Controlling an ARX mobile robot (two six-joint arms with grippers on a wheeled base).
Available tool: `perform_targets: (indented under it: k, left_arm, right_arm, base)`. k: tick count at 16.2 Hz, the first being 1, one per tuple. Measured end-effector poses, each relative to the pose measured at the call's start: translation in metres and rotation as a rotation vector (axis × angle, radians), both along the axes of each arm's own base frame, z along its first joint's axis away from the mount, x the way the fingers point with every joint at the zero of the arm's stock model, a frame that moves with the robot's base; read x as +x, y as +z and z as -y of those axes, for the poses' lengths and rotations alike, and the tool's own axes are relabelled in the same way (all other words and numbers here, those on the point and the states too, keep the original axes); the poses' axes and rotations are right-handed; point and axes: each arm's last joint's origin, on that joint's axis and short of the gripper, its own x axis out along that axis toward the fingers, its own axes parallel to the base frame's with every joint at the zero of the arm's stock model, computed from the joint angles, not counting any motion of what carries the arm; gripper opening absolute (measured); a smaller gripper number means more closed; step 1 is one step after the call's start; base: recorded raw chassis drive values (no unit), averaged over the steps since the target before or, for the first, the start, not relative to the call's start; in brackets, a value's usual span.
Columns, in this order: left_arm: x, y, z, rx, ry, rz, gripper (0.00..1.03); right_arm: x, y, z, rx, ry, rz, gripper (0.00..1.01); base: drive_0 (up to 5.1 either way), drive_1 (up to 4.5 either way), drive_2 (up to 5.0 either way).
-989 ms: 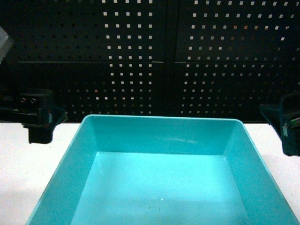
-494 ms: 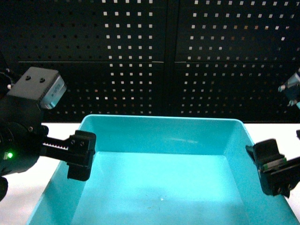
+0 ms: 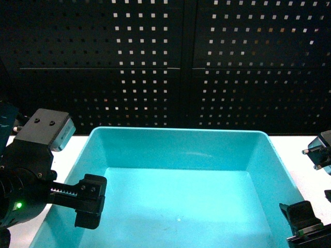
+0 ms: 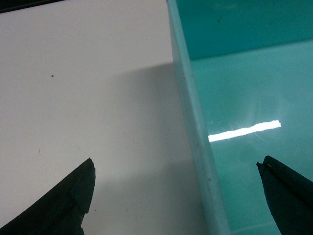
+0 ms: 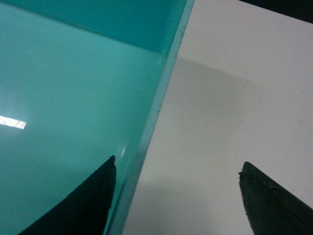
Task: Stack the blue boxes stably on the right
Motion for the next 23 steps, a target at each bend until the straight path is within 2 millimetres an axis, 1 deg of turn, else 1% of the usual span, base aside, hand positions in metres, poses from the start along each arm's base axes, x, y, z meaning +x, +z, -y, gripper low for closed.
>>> perform_targets:
  k: [1, 2, 3, 5, 6, 7, 8, 10, 11, 13, 14, 15, 17, 18, 19, 21, 23]
  left_arm:
    - [-0.002, -0.001, 0.0, 0.002, 0.006, -0.004, 0.98]
    - [-0.002, -0.002, -0.001, 0.0, 0.01, -0.008, 0.98]
    - [-0.002, -0.002, -0.001, -0.001, 0.015, -0.009, 0.98]
    - [-0.004, -0.004, -0.002, -0.018, 0.043, -0.04, 0.98]
    - [-0.005, -0.005, 0.001, -0.032, 0.055, -0.06, 0.98]
    - [-0.007, -0.005, 0.006, -0.048, 0.057, -0.075, 0.98]
    - [-0.007, -0.003, 0.014, -0.072, 0.061, -0.097, 0.98]
    - [-0.008, -0.002, 0.024, -0.104, 0.093, -0.123, 0.98]
    - [-0.01, -0.004, 0.025, -0.103, 0.139, -0.145, 0.84]
    - [-0.012, -0.008, 0.023, -0.105, 0.195, -0.152, 0.61]
    - [-0.013, -0.008, 0.025, -0.105, 0.198, -0.144, 0.5]
    - [-0.014, -0.008, 0.026, -0.104, 0.199, -0.143, 0.42]
    - [-0.016, -0.008, 0.031, -0.118, 0.177, -0.151, 0.16]
    - [-0.017, -0.008, 0.032, -0.13, 0.166, -0.157, 0.08]
    - [-0.018, -0.008, 0.033, -0.138, 0.168, -0.159, 0.05]
    - [-0.019, -0.008, 0.033, -0.141, 0.171, -0.158, 0.05]
    - [-0.022, -0.003, 0.033, -0.142, 0.161, -0.128, 0.05]
  right_arm:
    - [0.0, 0.0, 0.0, 0.0, -0.001, 0.001, 0.64]
    - [0.0, -0.001, 0.0, 0.0, 0.0, -0.002, 0.56]
    - [-0.001, -0.001, -0.001, -0.003, 0.001, -0.002, 0.46]
    - [-0.002, -0.002, -0.001, -0.009, -0.005, -0.005, 0.22]
    - [-0.002, -0.002, -0.001, -0.013, -0.009, -0.005, 0.12]
    - [-0.003, -0.002, -0.001, 0.003, -0.021, -0.005, 0.04]
    - [-0.002, -0.001, -0.003, 0.033, -0.036, 0.003, 0.02]
    - [-0.005, -0.002, -0.005, 0.042, -0.047, 0.002, 0.02]
    - [-0.007, -0.004, -0.005, 0.044, -0.054, 0.002, 0.02]
    - [-0.01, -0.005, -0.005, 0.046, -0.056, 0.003, 0.02]
    - [-0.01, -0.005, -0.005, 0.046, -0.055, 0.004, 0.02]
    - [-0.011, -0.005, -0.005, 0.047, -0.055, 0.003, 0.02]
    - [-0.014, -0.004, -0.007, 0.046, -0.043, 0.003, 0.02]
    - [-0.014, -0.004, -0.007, 0.042, -0.047, 0.004, 0.02]
    - [-0.014, -0.004, -0.007, 0.042, -0.046, 0.005, 0.02]
    - [-0.015, -0.004, -0.007, 0.042, -0.046, 0.009, 0.02]
    - [-0.017, -0.001, -0.006, 0.045, -0.047, 0.016, 0.02]
  base:
    - [0.0, 0.0, 0.0]
    - [0.0, 0.0, 0.0]
    - [0.0, 0.0, 0.0]
    - [0.0, 0.0, 0.0]
    - [0.0, 0.0, 0.0]
    - [0.0, 0.0, 0.0]
    - [0.0, 0.0, 0.0]
    - [0.0, 0.0, 0.0]
    - [0.0, 0.0, 0.0]
    - [0.0, 0.0, 0.0]
    - [0.0, 0.0, 0.0]
    - [0.0, 0.0, 0.0]
    - [0.0, 0.0, 0.0]
    - [0.0, 0.0, 0.0]
    - [0.0, 0.0, 0.0]
    - [0.0, 0.0, 0.0]
    - [0.0, 0.0, 0.0]
